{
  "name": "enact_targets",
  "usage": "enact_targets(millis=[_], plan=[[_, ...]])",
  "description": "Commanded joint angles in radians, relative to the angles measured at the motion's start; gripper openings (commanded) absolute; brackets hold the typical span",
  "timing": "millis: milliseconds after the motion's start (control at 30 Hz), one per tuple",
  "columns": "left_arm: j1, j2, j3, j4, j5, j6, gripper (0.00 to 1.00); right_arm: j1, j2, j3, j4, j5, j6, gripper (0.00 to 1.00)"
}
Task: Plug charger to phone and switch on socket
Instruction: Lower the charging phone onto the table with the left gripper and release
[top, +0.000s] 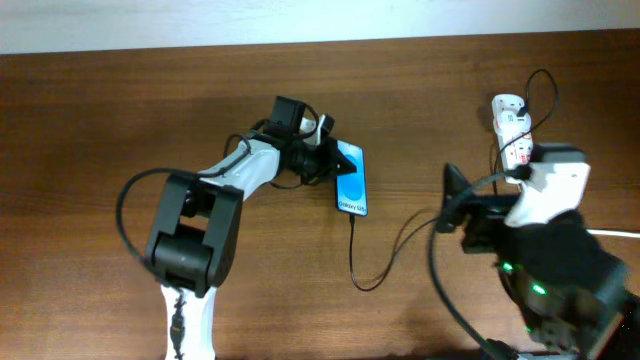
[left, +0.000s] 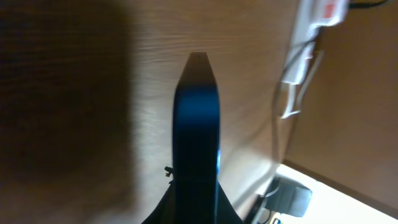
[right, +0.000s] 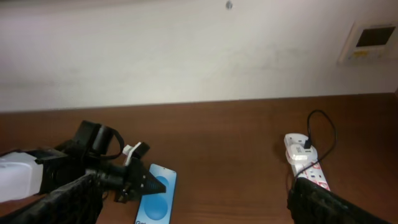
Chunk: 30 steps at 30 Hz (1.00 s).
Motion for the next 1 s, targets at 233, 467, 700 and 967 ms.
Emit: enact_targets(millis=[233,467,700,967], plan=[[-0.001,0.026,0.003,-0.109,-0.261,0.150,0.17,-0.003,0.165,-0.010,0.004,0.016,0.069,0.99],[-0.001,0.026,0.000,-0.181,-0.296,0.150,0.41,-0.003,0.170,-0.010,0.003,0.015,0.090,0.99],[-0.001,0.026,0.000,-0.221,-0.370,0.150,0.87,-0.003,0.170,-0.010,-0.003,0.009,0.117,0.99],[-0.001,0.026,0.000,-0.294,-0.450,0.150,0.99,-0.003,0.170,-0.010,-0.006,-0.002,0.117,0.99]])
